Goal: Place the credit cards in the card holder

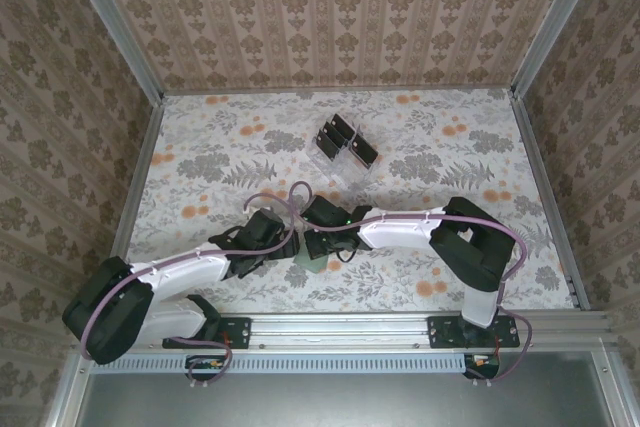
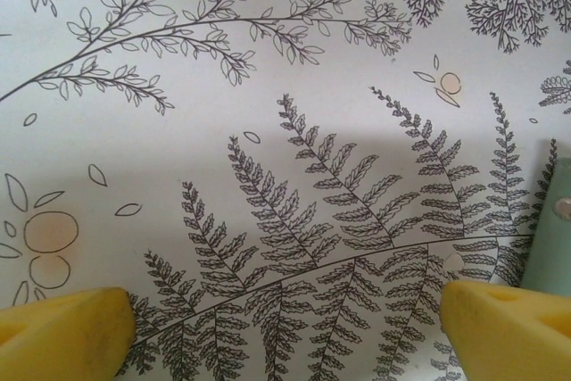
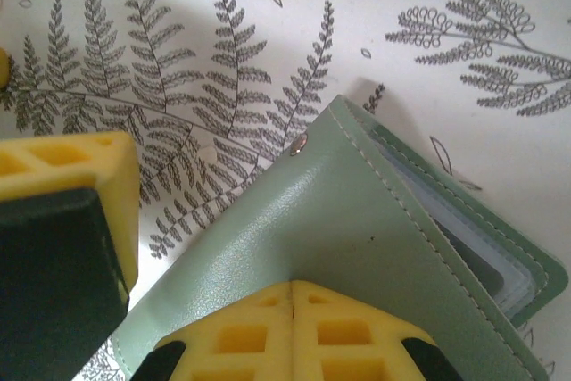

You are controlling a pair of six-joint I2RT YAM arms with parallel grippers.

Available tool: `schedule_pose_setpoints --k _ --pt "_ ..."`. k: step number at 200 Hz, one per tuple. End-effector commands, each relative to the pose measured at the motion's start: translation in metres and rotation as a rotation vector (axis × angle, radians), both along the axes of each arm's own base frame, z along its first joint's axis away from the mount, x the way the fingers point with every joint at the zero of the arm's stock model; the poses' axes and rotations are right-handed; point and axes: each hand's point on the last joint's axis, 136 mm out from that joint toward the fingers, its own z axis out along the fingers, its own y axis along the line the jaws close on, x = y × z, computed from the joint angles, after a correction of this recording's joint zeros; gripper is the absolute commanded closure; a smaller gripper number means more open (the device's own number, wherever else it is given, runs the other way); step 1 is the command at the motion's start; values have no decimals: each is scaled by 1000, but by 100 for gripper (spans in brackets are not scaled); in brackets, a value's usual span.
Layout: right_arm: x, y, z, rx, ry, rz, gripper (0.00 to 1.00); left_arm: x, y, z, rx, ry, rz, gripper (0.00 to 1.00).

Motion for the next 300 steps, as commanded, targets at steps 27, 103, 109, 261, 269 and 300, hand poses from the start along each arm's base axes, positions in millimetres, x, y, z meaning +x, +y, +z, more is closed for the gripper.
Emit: schedule_pose_setpoints --k 27,103,109,261,269,300 --pt "-41 -51 -34 -214 162 -9 100 -43 -6 -40 -54 212 -46 0" --pt "3 -66 -24 -251 45 -56 100 -38 -7 -35 -52 197 -43 0" --pt "7 -65 -21 -247 37 -56 100 -38 -8 -35 -52 197 -44 0" --pt "20 -61 36 -52 -48 -116 100 -33 -14 -21 -73 171 -58 0" --pt "19 -61 35 -52 -47 -117 100 -33 -14 -21 -74 170 -57 0" --pt "19 -62 29 -57 -46 -126 100 -33 -15 -21 -74 170 -59 0"
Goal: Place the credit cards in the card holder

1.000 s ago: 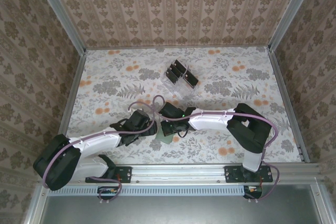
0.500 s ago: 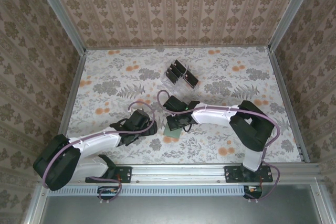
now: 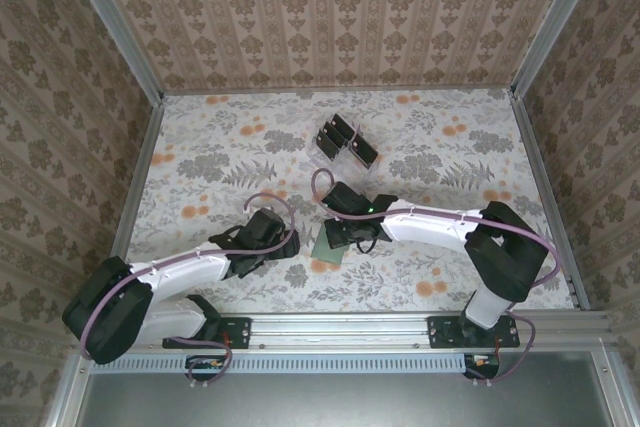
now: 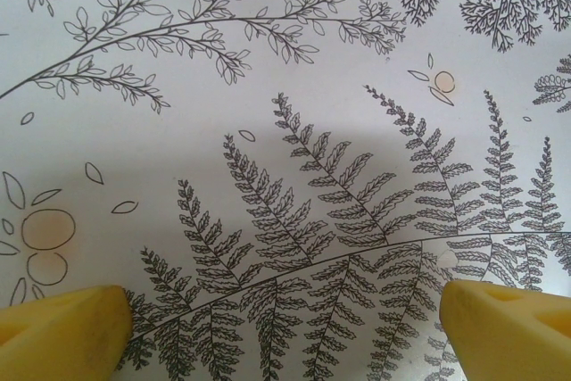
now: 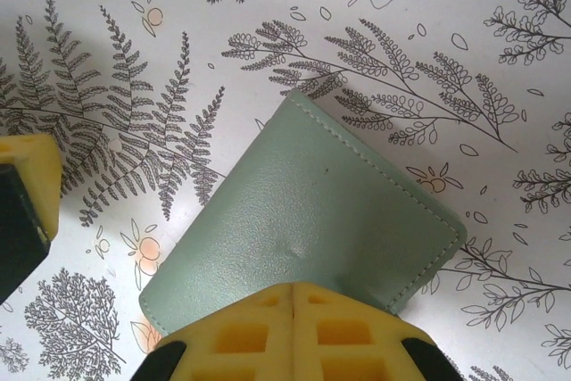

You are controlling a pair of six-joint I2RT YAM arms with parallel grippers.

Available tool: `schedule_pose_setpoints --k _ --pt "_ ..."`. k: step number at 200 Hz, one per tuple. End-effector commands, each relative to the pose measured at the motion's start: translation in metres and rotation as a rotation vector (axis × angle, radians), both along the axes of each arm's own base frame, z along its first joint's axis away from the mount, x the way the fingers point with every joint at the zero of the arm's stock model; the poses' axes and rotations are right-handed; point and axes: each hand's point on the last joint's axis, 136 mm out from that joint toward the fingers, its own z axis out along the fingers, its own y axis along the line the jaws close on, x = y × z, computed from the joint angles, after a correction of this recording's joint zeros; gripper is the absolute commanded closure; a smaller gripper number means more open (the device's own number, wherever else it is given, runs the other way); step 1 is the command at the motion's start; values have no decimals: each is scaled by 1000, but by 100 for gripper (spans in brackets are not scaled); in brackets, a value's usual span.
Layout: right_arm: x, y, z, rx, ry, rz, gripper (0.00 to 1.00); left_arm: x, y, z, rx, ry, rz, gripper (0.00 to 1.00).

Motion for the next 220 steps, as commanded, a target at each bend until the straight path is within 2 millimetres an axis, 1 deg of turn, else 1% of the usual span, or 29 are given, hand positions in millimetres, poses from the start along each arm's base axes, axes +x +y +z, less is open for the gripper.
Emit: schedule_pose_setpoints --k 1,18,29,40,41,43,53,62,70,106,111,118,152,190,220 --pt "1 -8 -3 -12 -7 -37 100 -33 -13 -24 -71 170 -59 0" --pt "-1 -9 -6 -10 0 -38 100 -32 -13 -23 -69 170 -56 0" --pt "-1 -10 -4 -7 -2 -44 100 -33 -13 -23 -69 169 -57 0" --pt "-3 -12 -1 -7 -9 -51 87 -32 -13 -22 -69 168 -57 0" --pt "-3 -13 0 -6 -11 -53 87 -32 -13 -22 -70 167 -57 0" --pt "-3 -14 0 -7 -12 -55 82 -32 -13 -22 -70 167 -55 0" --pt "-4 -17 3 -14 -20 -61 71 -32 -13 -21 -71 164 -57 0" --pt "-6 -19 6 -22 -24 -65 64 -31 -13 -21 -71 163 -56 0" --pt "-7 -22 7 -30 -24 -71 62 -31 -14 -20 -74 161 -56 0" --pt "-14 -28 9 -103 10 -90 60 -29 -14 -20 -71 157 -49 0" --pt "-13 -26 10 -109 10 -93 60 -29 -13 -20 -68 157 -48 0" --pt "-17 -30 9 -145 29 -98 59 -29 -12 -20 -64 155 -45 0" --pt "-20 -24 13 -211 48 -97 57 -25 -8 -19 -42 140 -27 0" --pt "-18 -19 8 -268 75 -90 59 -19 -13 -15 -42 124 -39 0" --pt "-15 -18 6 -309 78 -83 64 -16 -16 -13 -52 113 -47 0"
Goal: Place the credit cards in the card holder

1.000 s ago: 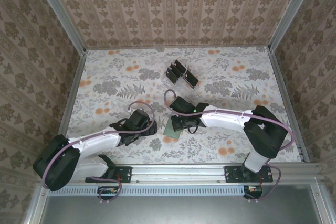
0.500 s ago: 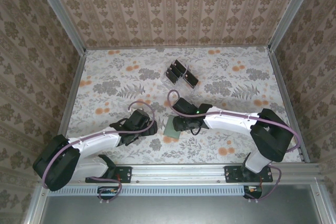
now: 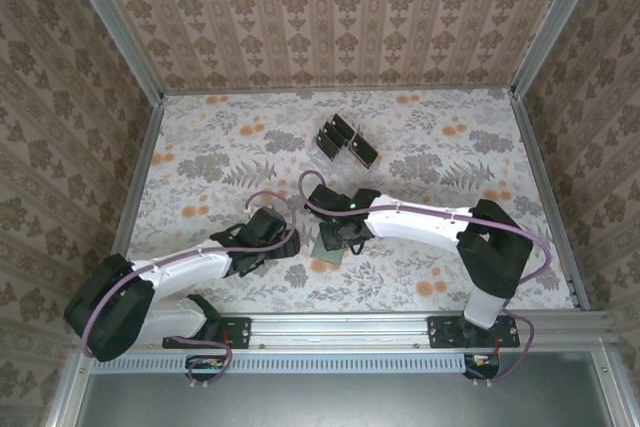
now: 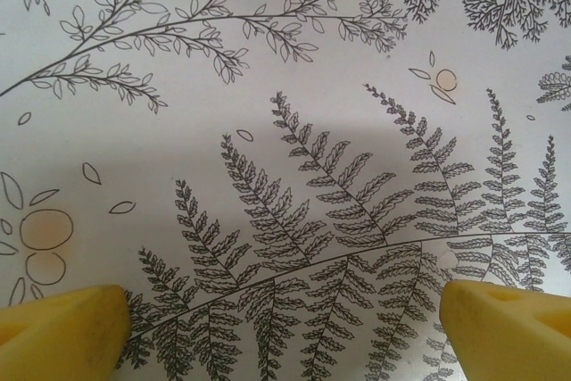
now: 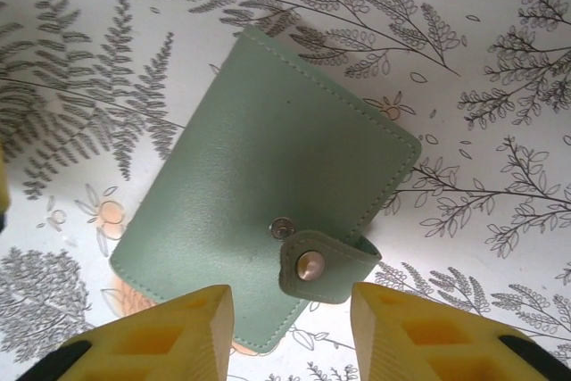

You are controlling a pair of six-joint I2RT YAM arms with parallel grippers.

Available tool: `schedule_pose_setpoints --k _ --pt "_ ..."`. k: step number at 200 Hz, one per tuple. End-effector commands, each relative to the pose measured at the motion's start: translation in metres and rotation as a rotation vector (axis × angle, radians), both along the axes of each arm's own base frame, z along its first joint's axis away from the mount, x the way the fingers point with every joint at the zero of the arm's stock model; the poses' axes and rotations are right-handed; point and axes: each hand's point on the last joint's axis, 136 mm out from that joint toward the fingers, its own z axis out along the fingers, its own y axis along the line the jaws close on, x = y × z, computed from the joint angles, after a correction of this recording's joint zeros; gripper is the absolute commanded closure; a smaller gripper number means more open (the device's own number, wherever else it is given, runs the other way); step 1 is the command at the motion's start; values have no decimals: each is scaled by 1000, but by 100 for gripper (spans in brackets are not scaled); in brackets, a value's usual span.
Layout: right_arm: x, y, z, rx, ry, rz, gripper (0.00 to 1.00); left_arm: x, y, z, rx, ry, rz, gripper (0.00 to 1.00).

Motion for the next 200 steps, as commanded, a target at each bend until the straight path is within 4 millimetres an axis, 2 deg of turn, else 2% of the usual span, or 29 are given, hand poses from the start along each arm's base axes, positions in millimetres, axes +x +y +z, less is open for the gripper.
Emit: schedule_pose_setpoints --k 1,56,85,141,167,185,200 --pt "0 -10 -1 -86 10 -12 64 -17 -15 -15 -64 102 -46 0" --pt "2 -8 -7 -118 25 -2 71 -17 -14 -18 -81 110 -48 0" --pt "2 -8 -10 -123 29 2 78 -17 -12 -19 -86 112 -44 0" --pt "6 -8 -9 -134 9 17 100 -17 -10 -19 -86 112 -38 0" --pt "12 -9 -3 -127 -20 19 99 -17 -10 -19 -87 110 -38 0" --pt "11 -6 5 -84 -45 16 74 -17 -10 -18 -88 110 -38 0" --pt "7 -7 9 -69 -49 9 65 -17 -9 -17 -88 108 -37 0"
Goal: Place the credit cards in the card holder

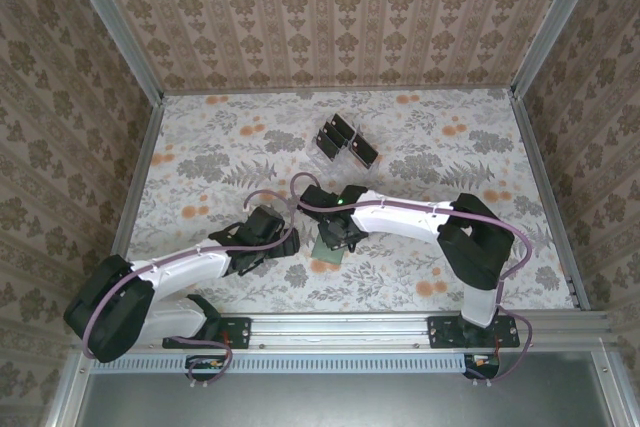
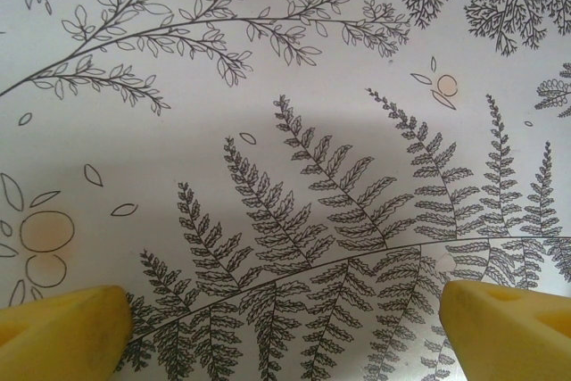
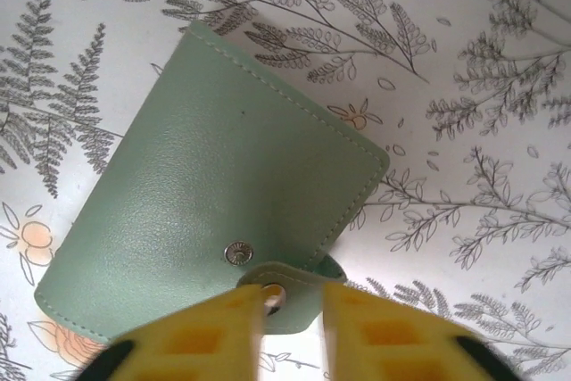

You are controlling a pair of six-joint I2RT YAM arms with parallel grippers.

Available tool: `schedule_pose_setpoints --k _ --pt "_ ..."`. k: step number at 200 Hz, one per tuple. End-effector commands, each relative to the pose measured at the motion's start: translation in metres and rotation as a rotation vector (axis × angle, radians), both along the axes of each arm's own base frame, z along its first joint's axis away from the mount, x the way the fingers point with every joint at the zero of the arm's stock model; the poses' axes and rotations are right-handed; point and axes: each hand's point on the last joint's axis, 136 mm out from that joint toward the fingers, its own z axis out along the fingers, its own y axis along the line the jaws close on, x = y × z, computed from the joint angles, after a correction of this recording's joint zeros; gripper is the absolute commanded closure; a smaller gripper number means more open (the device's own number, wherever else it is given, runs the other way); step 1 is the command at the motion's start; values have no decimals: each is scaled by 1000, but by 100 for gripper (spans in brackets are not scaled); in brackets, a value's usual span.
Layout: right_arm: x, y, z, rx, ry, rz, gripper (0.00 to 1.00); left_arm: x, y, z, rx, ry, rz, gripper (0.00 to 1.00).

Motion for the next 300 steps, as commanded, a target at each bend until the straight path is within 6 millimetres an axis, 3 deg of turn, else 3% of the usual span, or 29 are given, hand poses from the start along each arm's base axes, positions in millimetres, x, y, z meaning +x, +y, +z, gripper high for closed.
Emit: schedule_pose_setpoints --k 1,59,109,173,248,268,300 --pt "1 -1 19 37 -53 -10 65 -18 -11 -17 -72 94 -46 0" --pt "-15 -9 6 65 -39 -34 57 -17 -11 -14 -78 89 -43 0" --pt "-16 -10 -11 57 -32 -30 59 -17 -10 -14 -75 93 -43 0" --pt "4 -16 -17 16 -77 -1 91 -17 -9 -13 -72 90 -41 0" --pt "37 -27 -9 4 -140 41 96 -18 -11 -12 -91 88 -38 0" --pt "32 -27 -2 35 -140 29 89 -18 -12 -11 -95 86 -39 0" --pt "4 -22 7 118 -121 21 64 -17 -12 -9 -96 79 -37 0"
